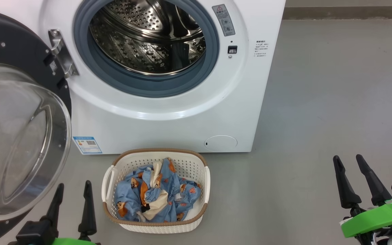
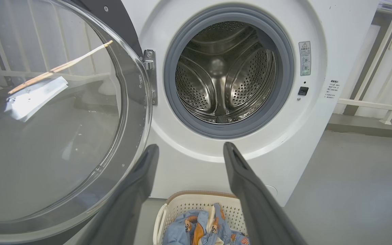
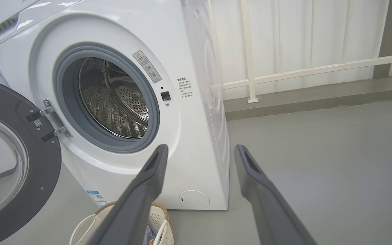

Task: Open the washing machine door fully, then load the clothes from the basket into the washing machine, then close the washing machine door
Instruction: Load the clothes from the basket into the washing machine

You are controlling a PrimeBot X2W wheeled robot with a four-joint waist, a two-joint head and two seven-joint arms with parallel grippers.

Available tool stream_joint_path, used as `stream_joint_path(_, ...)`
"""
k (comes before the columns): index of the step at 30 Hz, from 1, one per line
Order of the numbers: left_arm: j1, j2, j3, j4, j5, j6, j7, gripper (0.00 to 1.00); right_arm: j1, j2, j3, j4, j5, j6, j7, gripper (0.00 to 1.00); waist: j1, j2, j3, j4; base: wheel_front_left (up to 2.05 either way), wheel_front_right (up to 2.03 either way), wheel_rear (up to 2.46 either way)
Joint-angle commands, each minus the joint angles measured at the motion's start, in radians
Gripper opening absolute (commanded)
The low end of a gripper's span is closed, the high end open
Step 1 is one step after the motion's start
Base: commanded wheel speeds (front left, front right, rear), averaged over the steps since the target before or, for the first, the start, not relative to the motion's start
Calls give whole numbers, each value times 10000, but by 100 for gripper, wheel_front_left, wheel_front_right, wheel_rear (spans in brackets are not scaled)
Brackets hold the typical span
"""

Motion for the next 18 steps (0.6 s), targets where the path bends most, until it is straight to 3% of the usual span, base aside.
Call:
stream_joint_path(1,-210,88,386,-176,107,-89,-120,100,40,-180,162,-245,-40,98,-120,100,0,0,-10,0,0,0,0)
stream_joint_path(18,-190,-80,569,-173,292,-279,-120,100,54,-205,192,-237,32,98,-120,100,0,0,-2,3,0,0,0)
